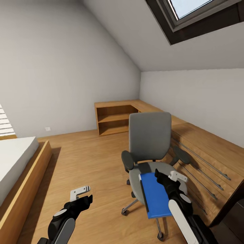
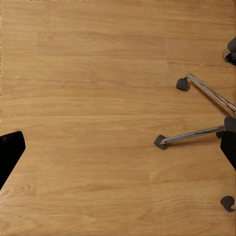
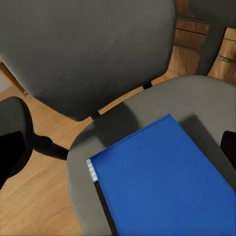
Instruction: In the bedroom, organize the workspace by keeping the computer under the desk, ensuring the monitor is on the desk, placing the keyboard on the desk next to the monitor, placing the mouse on the desk next to the keyboard, moving the folder from the swivel chair onto the desk next to the mouse, stacking the notebook on top of the folder with the pen on top of the notebook, and positioning the swivel chair next to the desk.
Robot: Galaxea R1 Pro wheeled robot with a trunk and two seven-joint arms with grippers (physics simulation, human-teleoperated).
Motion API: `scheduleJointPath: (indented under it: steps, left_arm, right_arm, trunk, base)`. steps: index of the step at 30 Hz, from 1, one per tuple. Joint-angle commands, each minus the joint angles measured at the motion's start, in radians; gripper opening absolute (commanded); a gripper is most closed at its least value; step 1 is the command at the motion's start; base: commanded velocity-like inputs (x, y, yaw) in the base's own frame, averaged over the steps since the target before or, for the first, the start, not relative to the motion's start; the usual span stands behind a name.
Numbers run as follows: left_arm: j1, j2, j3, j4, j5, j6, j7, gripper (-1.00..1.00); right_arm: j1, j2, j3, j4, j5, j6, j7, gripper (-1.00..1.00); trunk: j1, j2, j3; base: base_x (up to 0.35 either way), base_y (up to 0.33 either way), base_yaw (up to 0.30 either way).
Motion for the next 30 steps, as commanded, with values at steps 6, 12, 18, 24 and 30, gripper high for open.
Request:
scheduleJointPath:
  steps: [6,12,18,24,30]
  left_arm:
    - [-0.001,0.002,-0.002,-0.001,0.008,-0.001,0.013,1.0]
    - [-0.001,0.002,-0.003,-0.001,0.005,-0.001,0.014,1.0]
    - [-0.001,0.001,-0.004,-0.001,0.004,-0.001,0.015,1.0]
    - [-0.001,0.001,-0.005,-0.001,0.003,-0.001,0.016,1.0]
    - [-0.001,0.002,-0.005,-0.001,0.003,-0.001,0.015,1.0]
  right_arm:
    - [-0.001,0.005,0.001,0.001,-0.003,0.003,-0.009,1.0]
    - [-0.001,0.005,0.0,0.001,-0.003,0.001,-0.009,1.0]
    - [-0.001,0.005,0.0,0.001,-0.003,0.001,-0.009,1.0]
    - [-0.001,0.005,0.0,0.002,-0.003,0.001,-0.009,1.0]
    - [-0.001,0.005,-0.001,0.003,-0.003,0.001,-0.009,1.0]
  trunk:
    - [0.0,-0.001,-0.001]
    - [0.0,-0.001,-0.001]
    - [0.0,-0.001,-0.001]
    - [0.0,-0.001,-0.001]
    - [0.0,-0.001,-0.001]
  base:
    - [0.0,0.004,-0.063]
    - [0.0,0.196,-0.228]
    - [0.0,0.294,-0.264]
    - [0.0,0.31,-0.268]
    - [-0.055,0.323,-0.268]
